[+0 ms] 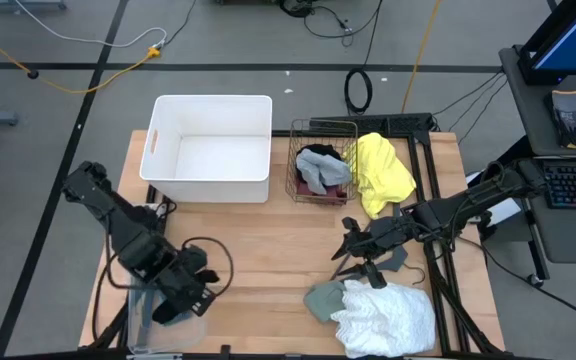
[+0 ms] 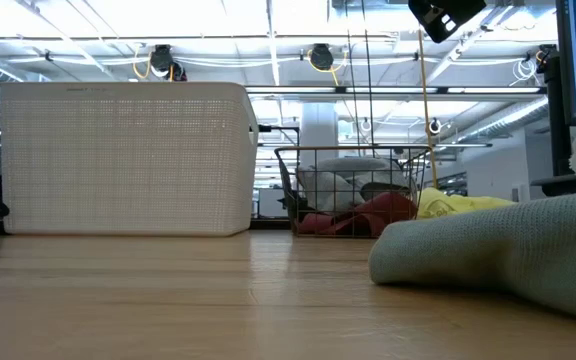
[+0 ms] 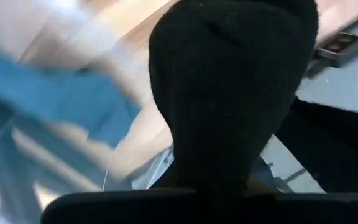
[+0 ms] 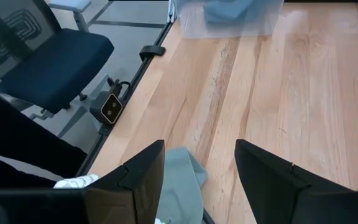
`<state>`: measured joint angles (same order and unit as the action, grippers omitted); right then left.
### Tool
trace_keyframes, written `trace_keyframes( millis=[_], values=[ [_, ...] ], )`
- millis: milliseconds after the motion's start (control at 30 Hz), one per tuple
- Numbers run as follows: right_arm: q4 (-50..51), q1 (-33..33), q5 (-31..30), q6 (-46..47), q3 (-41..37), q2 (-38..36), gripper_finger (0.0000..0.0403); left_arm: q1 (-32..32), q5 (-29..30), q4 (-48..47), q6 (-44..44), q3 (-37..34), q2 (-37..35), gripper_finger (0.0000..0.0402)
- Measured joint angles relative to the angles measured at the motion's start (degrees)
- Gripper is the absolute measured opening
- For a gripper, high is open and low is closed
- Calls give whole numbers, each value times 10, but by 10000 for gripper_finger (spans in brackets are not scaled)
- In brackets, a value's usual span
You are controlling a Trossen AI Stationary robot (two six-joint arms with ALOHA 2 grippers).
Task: Pick & Place Cloths
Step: Put the black sock into the transparent bin
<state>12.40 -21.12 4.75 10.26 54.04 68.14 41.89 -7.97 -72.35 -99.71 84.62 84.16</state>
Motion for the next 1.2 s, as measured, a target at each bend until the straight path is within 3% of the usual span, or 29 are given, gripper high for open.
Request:
trace_keyframes(
  millis=[233, 433, 700, 1200],
  values=[
    [-1, 0, 0, 0, 0, 0, 188, 60, -11, -47, -197, 0, 0, 0],
    [-1, 0, 0, 0, 0, 0, 192, 96, -8, -73, -302, 0, 11, 0],
    [-1, 0, 0, 0, 0, 0, 188, 111, -5, -75, -338, -25, 26, 0],
    [-1, 0, 0, 21, 0, 0, 189, 111, -21, 102, -341, -227, 27, 0]
  ],
)
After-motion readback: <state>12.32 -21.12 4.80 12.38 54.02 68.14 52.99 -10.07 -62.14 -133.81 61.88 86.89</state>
